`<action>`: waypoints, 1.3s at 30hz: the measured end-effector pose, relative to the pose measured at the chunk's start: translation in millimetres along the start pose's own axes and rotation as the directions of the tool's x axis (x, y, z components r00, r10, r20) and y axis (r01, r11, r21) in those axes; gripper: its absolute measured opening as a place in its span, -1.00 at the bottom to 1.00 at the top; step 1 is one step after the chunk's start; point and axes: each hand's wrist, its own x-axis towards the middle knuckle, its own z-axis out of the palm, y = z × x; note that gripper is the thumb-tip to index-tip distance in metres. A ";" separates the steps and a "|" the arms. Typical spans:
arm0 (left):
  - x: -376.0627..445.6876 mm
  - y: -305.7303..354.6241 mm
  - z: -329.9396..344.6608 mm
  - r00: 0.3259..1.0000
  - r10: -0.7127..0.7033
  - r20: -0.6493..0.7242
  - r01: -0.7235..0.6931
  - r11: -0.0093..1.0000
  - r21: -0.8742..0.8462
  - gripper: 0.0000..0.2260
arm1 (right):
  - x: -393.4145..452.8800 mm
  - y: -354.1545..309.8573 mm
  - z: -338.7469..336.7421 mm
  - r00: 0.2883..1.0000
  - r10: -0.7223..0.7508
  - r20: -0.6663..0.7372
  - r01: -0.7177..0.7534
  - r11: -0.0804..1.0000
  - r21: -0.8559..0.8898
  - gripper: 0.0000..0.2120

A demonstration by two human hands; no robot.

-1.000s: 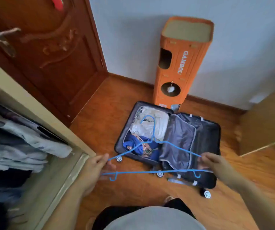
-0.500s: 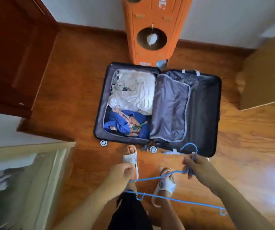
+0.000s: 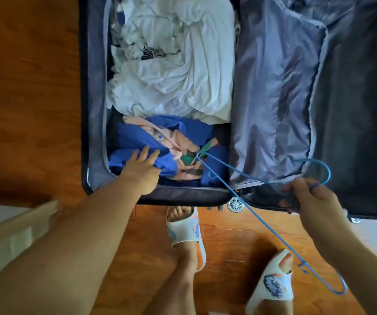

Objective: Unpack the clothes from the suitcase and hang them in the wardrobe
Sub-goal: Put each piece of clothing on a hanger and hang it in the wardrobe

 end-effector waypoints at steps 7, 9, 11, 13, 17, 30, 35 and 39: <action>-33.8 -19.4 0.7 0.889 -0.229 -0.396 0.015 0.880 -0.475 -0.81 | -20.3 3.6 2.6 0.998 0.053 0.026 -0.054 0.998 0.039 -0.65; -78.8 -40.4 -29.5 0.778 -0.535 -0.329 -0.044 0.476 -0.879 -0.77 | -39.3 -11.7 -14.4 0.998 0.048 0.029 -0.050 0.997 0.052 -0.66; -132.1 -63.3 -65.0 0.687 -0.713 -0.141 -0.134 0.066 -0.989 -0.75 | -60.1 -31.1 -38.7 0.999 0.038 0.025 -0.040 0.997 0.068 -0.66; -190.1 -80.6 -100.7 0.639 -0.769 -0.010 -0.277 -0.218 -0.936 -0.77 | -84.1 -55.5 -66.7 1.000 0.012 0.003 -0.012 0.997 0.081 -0.67; -317.2 -77.7 -181.2 0.609 -0.793 0.009 -0.538 -0.422 -0.730 -0.79 | -136.6 -102.7 -135.6 0.998 -0.060 -0.021 0.062 0.989 0.135 -0.70; -728.4 43.9 -375.9 0.220 -0.776 -0.591 -0.856 0.137 -0.499 -0.76 | -301.4 -204.4 -376.8 0.859 -0.508 0.061 0.505 0.861 0.056 -0.76; -844.9 91.8 -406.7 0.250 -0.601 -0.759 -0.943 0.026 -0.332 -0.66 | -351.4 -264.7 -427.9 0.764 -0.640 0.081 0.627 0.766 0.139 -0.75; -901.9 121.4 -419.7 0.175 -0.557 -0.812 -0.931 0.175 -0.320 -0.69 | -416.5 -331.0 -460.4 0.637 -0.764 0.104 0.755 0.645 0.115 -0.83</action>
